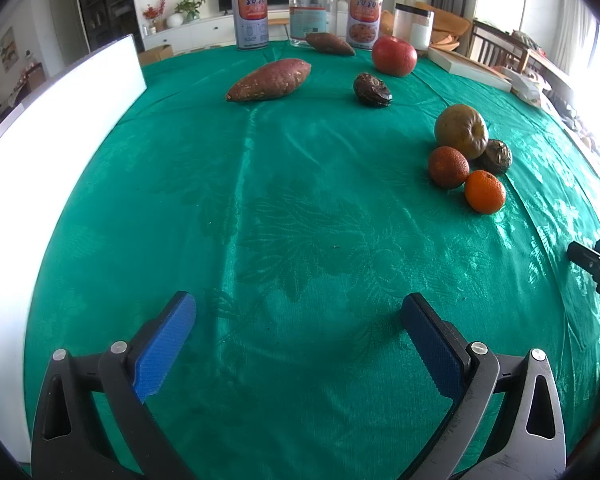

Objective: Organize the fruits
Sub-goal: 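Grasp the sweet potato with the left tool and lift it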

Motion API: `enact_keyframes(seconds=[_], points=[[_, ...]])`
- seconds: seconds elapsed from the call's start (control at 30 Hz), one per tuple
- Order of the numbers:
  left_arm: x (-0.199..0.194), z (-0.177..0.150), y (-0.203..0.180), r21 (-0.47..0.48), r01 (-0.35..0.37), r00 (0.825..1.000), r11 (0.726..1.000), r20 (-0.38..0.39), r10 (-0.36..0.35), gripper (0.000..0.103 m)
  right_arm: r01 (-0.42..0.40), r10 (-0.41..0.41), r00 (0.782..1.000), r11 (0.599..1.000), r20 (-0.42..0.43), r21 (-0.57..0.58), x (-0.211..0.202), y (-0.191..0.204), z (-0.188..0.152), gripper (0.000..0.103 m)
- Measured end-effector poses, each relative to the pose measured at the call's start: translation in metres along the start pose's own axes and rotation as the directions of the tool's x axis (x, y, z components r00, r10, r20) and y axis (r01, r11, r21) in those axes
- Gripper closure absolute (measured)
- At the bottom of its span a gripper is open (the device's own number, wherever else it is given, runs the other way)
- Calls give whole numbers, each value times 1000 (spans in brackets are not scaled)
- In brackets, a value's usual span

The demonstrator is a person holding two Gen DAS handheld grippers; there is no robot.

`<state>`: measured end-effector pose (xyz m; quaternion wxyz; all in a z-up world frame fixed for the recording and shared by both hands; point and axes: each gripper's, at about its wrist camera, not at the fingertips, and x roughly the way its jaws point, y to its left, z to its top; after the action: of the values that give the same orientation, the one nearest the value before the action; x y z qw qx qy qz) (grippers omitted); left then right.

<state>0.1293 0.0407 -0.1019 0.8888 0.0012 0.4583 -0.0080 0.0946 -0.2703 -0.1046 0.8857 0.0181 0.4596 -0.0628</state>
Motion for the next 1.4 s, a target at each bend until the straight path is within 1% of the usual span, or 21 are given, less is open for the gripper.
enact_keyframes(seconds=[0.4,0.47,0.5,0.57,0.6,0.63,0.73,0.8,0.87,0.9,1.0,1.1,1.13,1.2,1.3,1.4], points=[[0,-1,0,1,9,1000,1000,-3,-9,1,-4,4,1000,1000,-4,-2,1,1,0,6],[0,1,1,22,24,1000,999,-15,-24,1,-6,6,1000,1000,-4,-3,1,1,0,6],[1,5,1,60,49,998,997,-38,-47,1,-8,8,1000,1000,-4,-4,1,1,-1,5],[8,22,4,130,118,988,984,-117,-103,1,-14,14,1000,1000,-4,-8,1,2,-1,5],[8,35,9,137,136,985,981,-126,-119,2,-17,17,1000,1000,-4,-10,0,2,-1,5],[8,47,13,137,140,985,981,-116,-124,2,-20,20,1000,1000,-4,-11,0,2,-1,5],[11,101,24,169,141,989,975,-63,-132,1,-24,24,1000,1000,-4,-11,0,2,-1,4],[24,134,26,205,116,993,972,-50,-108,1,-27,27,1000,1000,-7,-15,0,3,-1,3],[46,159,23,248,98,994,964,-63,-85,1,-31,30,999,999,-9,-20,1,3,-1,3],[60,171,20,278,79,995,957,-74,-60,2,-33,33,999,999,-9,-21,1,3,-1,3],[91,187,13,341,13,997,940,-76,14,3,-36,36,999,999,-8,-21,0,3,-2,3],[108,193,9,346,2,996,938,-82,28,3,-39,39,999,999,-7,-20,0,3,-2,2],[111,194,8,343,10,996,939,-85,20,8,-40,40,999,999,-7,-19,0,3,-2,2],[114,196,8,339,20,995,941,-100,15,44,-40,39,999,999,-7,-20,0,3,-2,2],[113,198,11,312,41,994,949,-108,-8,50,-39,39,999,999,-7,-20,0,3,-2,2],[105,193,17,266,27,993,964,-116,4,51,-41,41,999,999,-7,-19,0,3,-1,2]])
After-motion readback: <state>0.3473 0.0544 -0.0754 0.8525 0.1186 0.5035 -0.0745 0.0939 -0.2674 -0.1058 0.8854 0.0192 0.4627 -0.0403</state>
